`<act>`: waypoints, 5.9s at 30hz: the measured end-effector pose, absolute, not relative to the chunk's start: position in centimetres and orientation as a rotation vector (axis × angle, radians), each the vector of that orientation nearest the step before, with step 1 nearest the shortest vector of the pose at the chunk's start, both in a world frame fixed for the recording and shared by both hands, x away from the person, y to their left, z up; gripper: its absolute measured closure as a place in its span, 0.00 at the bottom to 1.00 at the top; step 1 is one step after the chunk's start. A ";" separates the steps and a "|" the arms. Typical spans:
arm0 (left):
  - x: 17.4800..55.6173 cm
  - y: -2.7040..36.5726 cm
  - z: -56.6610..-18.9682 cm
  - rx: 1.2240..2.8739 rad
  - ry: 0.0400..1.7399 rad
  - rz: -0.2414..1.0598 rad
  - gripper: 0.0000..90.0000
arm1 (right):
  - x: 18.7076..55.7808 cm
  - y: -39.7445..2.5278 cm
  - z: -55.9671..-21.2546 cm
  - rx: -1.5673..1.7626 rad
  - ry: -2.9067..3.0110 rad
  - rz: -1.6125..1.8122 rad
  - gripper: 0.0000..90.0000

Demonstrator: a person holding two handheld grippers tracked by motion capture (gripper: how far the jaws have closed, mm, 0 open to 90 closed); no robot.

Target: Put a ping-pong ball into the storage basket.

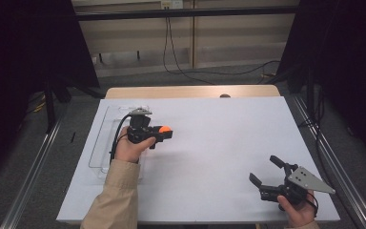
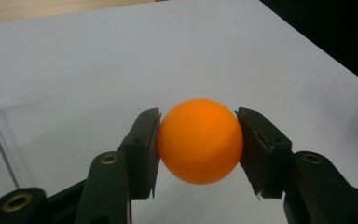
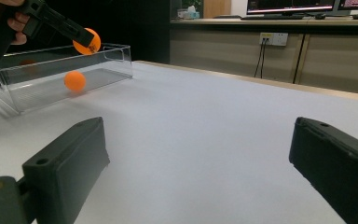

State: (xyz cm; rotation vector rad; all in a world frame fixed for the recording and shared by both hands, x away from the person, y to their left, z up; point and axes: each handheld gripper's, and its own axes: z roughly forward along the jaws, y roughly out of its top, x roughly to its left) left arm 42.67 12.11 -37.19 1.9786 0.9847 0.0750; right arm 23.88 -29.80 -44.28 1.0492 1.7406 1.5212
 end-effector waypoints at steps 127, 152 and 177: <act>43.2 19.5 -37.0 1.899 1.132 0.277 0.57 | 24.2 -29.5 -44.3 1.037 1.748 1.526 0.04; 43.2 20.2 -37.4 1.916 1.154 0.328 0.57 | 24.2 -29.5 -44.3 1.036 1.747 1.529 0.04; 43.3 20.8 -37.9 1.925 1.193 0.373 0.57 | 24.2 -29.5 -44.2 1.033 1.746 1.531 0.04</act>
